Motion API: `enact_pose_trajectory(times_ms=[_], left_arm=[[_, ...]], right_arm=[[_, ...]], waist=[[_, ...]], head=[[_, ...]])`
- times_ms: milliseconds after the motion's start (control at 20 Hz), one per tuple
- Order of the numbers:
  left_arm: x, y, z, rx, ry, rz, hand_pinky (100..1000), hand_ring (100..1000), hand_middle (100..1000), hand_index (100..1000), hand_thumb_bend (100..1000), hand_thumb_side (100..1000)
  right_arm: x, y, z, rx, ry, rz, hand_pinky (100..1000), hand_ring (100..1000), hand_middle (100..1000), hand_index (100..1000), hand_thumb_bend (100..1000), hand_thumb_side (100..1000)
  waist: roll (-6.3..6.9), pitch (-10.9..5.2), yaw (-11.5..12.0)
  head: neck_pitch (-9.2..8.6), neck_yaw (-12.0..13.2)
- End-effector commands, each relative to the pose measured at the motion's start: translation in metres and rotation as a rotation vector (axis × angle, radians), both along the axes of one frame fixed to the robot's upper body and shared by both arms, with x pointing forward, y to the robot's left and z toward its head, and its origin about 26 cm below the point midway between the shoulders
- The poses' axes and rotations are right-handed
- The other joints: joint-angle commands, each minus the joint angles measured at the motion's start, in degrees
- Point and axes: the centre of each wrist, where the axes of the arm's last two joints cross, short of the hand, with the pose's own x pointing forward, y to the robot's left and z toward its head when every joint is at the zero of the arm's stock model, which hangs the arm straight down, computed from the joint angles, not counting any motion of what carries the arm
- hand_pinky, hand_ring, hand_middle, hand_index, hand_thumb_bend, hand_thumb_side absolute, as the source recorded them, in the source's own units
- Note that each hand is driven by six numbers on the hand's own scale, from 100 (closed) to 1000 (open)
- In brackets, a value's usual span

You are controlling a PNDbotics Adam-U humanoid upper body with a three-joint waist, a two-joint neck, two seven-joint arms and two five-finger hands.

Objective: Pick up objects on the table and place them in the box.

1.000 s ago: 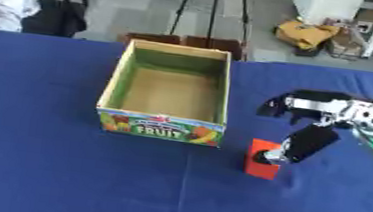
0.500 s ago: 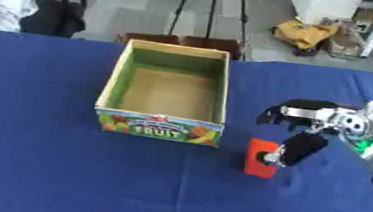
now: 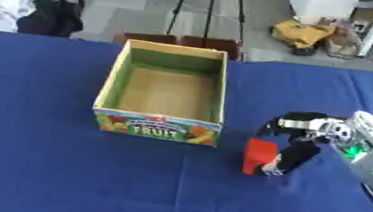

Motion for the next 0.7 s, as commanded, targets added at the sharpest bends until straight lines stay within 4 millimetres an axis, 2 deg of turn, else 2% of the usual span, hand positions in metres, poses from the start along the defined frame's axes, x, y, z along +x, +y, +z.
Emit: enact_pose_trajectory(times_ms=[50,300,450,700], left_arm=[[-0.003,0.000,0.008,0.004,-0.027,-0.006,829,905,877,976,100,969],[-0.003,0.000,0.008,0.001,-0.025,-0.005,826,904,875,975,100,969],[-0.003,0.000,0.008,-0.001,-0.024,-0.004,826,905,874,975,100,970],[-0.003,0.000,0.008,-0.004,-0.024,-0.003,825,905,874,975,100,970]], right_arm=[[0.003,-0.007,0.003,-0.026,-0.007,-0.027,851,964,898,987,469,373],[0.007,-0.008,-0.003,-0.030,-0.037,-0.041,780,860,830,929,442,383],[0.008,-0.007,-0.005,-0.024,-0.066,-0.043,742,814,803,909,455,390],[0.009,-0.007,-0.010,-0.008,-0.091,-0.051,672,754,752,850,425,369]], waist=[[-0.45,-0.06,0.07],[-0.42,0.00,0.16],[-0.46,0.03,0.18],[-0.53,0.08,0.23]], head=[[-0.69,-0.15],[-0.66,-0.15],[-0.60,-0.10],[-0.56,0.01]])
